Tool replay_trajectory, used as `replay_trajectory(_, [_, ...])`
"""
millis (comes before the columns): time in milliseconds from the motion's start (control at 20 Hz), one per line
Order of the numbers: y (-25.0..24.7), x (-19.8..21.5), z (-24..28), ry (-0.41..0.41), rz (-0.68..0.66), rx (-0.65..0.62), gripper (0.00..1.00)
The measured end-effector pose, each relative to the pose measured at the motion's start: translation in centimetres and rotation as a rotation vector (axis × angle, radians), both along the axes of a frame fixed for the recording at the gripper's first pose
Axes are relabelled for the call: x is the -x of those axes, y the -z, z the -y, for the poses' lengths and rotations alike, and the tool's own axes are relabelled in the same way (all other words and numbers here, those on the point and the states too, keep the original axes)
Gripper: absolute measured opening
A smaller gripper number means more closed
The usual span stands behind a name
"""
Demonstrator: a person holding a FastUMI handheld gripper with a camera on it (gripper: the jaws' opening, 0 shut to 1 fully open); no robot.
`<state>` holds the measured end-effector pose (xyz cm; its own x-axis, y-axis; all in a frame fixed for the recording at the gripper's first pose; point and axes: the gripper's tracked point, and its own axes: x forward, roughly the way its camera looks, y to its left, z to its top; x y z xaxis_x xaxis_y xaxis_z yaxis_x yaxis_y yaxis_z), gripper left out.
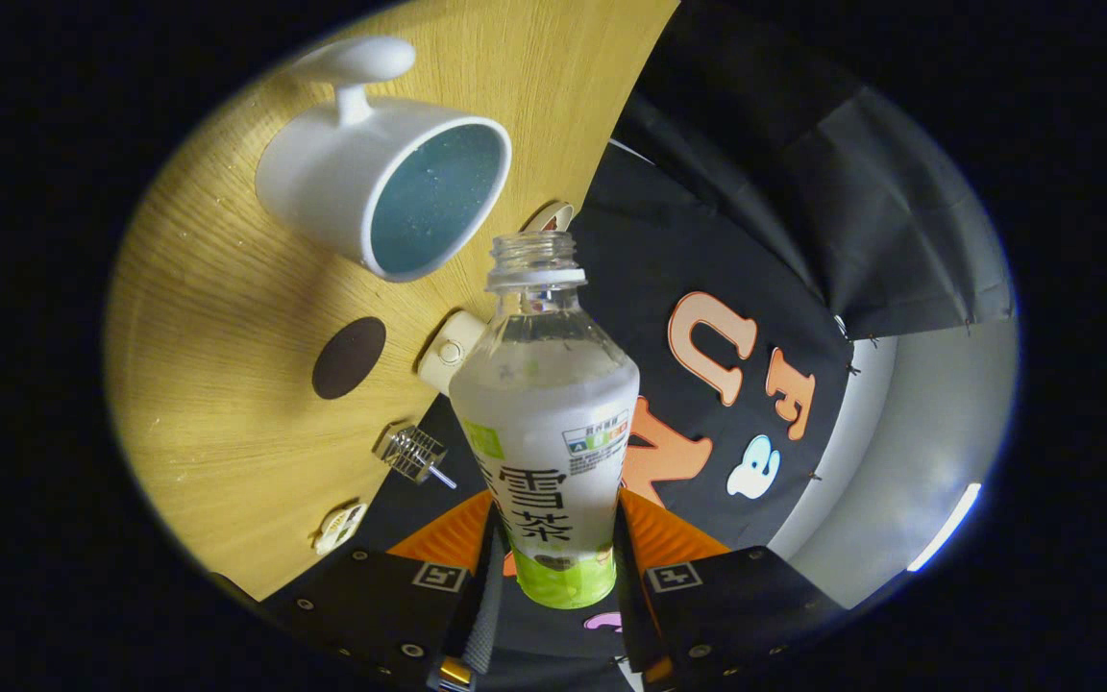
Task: Take the bottle from table, then pour the juice into the cup, finally place the bottle on the coaster
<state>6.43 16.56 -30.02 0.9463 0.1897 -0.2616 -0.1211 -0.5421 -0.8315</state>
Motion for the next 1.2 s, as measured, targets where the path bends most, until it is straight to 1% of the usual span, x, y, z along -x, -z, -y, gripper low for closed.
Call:
replay_trajectory(100, [1.8, 0.3, 1.5, 0.068, -0.059, -0.061, 0.53])
replay_trajectory(200, [3.3, 0.5, 2.7, 0.153, -0.134, -0.167, 0.53])
replay_trajectory(450, [6.7, 0.7, 3.8, 0.384, -0.304, -0.543, 0.53])
replay_trajectory(550, [8.2, 0.9, 3.5, 0.447, -0.363, -0.67, 0.54])
replay_trajectory(800, [9.5, -0.3, 3.2, 0.571, -0.426, -0.952, 0.54])
replay_trajectory(1000, [10.6, -3.2, 3.1, 0.68, -0.434, -1.211, 0.54])
replay_trajectory(1200, [11.5, -5.8, 3.5, 0.818, -0.494, -1.492, 0.54])
